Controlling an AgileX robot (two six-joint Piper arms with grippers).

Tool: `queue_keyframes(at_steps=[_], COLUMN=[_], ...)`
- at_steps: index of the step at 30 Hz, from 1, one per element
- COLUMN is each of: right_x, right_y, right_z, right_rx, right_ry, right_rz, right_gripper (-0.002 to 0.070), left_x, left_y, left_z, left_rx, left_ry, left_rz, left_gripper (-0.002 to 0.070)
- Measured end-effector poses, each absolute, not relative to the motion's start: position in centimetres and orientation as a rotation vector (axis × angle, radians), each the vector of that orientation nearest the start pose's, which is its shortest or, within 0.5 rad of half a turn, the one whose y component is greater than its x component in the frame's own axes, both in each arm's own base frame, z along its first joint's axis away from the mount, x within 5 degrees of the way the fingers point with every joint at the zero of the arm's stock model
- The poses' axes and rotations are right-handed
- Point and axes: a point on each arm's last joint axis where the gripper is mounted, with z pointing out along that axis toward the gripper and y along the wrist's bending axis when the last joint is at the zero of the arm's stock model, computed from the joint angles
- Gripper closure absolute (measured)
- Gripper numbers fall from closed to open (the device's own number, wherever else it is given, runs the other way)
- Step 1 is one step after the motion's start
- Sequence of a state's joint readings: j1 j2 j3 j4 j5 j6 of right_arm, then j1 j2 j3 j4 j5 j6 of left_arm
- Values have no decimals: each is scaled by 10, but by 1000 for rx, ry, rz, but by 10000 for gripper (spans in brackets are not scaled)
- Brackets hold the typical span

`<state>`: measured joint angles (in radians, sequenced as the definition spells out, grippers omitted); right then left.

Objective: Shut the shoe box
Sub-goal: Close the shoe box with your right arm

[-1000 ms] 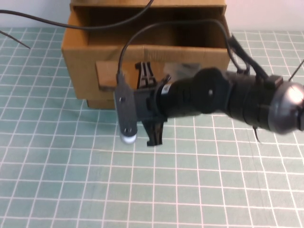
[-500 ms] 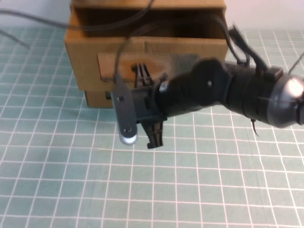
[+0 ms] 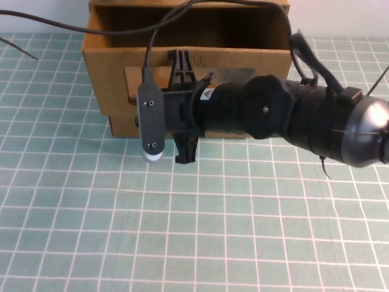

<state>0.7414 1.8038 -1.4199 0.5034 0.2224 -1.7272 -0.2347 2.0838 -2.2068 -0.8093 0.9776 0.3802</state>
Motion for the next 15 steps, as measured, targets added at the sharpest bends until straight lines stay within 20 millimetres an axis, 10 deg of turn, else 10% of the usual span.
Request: queue_keyframes(at_steps=[15], right_x=[375], right_y=[281], right_z=[286], right_rx=[-1601], right_ry=[1258], right_rz=[-155], right_gripper=[690], left_x=[448], left_y=[-163], left_z=[384], left_rx=[470], left_ry=[2111], left_rz=[-919], left_gripper=[678])
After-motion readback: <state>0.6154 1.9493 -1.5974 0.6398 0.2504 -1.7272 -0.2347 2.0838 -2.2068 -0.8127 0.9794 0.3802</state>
